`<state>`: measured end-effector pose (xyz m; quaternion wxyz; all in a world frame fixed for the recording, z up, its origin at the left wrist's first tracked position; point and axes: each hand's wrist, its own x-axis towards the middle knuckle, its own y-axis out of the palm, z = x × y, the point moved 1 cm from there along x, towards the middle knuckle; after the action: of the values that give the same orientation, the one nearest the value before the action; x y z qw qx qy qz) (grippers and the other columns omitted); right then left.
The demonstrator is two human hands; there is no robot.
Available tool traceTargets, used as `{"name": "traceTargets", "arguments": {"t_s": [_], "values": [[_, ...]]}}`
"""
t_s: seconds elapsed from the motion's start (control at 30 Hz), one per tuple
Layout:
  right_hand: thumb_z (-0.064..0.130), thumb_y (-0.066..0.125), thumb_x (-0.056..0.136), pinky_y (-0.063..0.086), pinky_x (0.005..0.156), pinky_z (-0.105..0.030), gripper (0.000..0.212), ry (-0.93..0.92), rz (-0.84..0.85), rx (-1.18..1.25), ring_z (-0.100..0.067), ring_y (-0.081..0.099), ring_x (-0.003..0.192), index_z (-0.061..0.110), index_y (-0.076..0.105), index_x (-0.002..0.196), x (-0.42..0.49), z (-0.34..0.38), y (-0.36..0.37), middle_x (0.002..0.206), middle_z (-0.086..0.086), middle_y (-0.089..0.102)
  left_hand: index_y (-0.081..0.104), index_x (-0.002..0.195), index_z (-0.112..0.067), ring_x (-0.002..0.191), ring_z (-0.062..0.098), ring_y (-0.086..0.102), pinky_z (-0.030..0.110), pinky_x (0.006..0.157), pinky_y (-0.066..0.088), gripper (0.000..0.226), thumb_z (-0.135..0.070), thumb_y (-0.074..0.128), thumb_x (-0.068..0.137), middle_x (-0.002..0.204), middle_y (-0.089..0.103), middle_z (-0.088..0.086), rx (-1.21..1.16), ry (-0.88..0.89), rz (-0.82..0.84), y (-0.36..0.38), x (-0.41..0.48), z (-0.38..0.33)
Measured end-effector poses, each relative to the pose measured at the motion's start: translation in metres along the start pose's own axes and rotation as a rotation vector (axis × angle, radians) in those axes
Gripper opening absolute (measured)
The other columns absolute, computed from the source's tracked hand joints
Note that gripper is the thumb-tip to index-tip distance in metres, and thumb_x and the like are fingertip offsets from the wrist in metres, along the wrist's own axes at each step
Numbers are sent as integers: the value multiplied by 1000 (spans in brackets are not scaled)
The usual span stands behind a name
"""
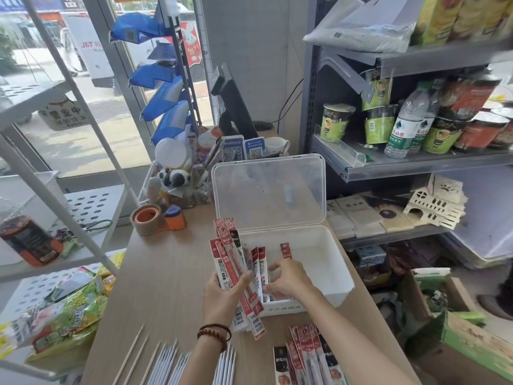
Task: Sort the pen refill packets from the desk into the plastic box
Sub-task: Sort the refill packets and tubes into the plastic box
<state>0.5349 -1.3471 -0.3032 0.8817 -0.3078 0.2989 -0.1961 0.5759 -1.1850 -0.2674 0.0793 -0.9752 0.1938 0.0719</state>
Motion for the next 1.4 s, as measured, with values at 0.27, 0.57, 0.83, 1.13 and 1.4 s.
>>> {"name": "traceTargets", "arguments": {"t_s": [0.27, 0.57, 0.83, 1.13, 1.4], "values": [[55, 63, 85, 51, 74, -19, 45, -199, 34, 128, -5, 67, 89, 27, 62, 120, -21, -2, -34, 113, 9, 66, 65, 93, -18, 77, 7, 69, 15, 58, 51, 26, -28, 77, 73, 87, 72, -2, 45, 4, 34, 1, 8, -2], [48, 85, 63, 56, 74, -24, 46, -373, 70, 318, -13, 68, 80, 42, 66, 105, -48, 2, -31, 93, 11, 72, 65, 91, -24, 71, 5, 70, 18, 61, 55, 29, -31, 81, 68, 81, 73, -6, 42, 44, 51, 24, 6, -6], [45, 74, 80, 52, 68, -21, 33, -247, -43, 475, -13, 70, 80, 18, 64, 96, -42, -8, -25, 86, 0, 73, 66, 97, -19, 67, -6, 66, 8, 56, 48, 25, -33, 72, 78, 81, 71, -10, 169, 80, 131, 18, 8, 2], [22, 48, 98, 47, 63, -24, 13, -68, -88, 405, -18, 68, 75, 13, 52, 105, -28, -24, -43, 81, 3, 74, 64, 100, -16, 68, -10, 65, 5, 54, 46, 23, -25, 71, 81, 82, 70, -13, 199, 108, 122, 20, 7, 0], [59, 23, 99, 43, 80, -30, 50, -68, -133, 327, -15, 55, 100, 21, 50, 117, -26, -22, -31, 112, 2, 58, 63, 100, -18, 71, -6, 66, 7, 57, 48, 22, -23, 72, 81, 86, 70, -11, 184, 110, 120, 21, 4, 3]]}}
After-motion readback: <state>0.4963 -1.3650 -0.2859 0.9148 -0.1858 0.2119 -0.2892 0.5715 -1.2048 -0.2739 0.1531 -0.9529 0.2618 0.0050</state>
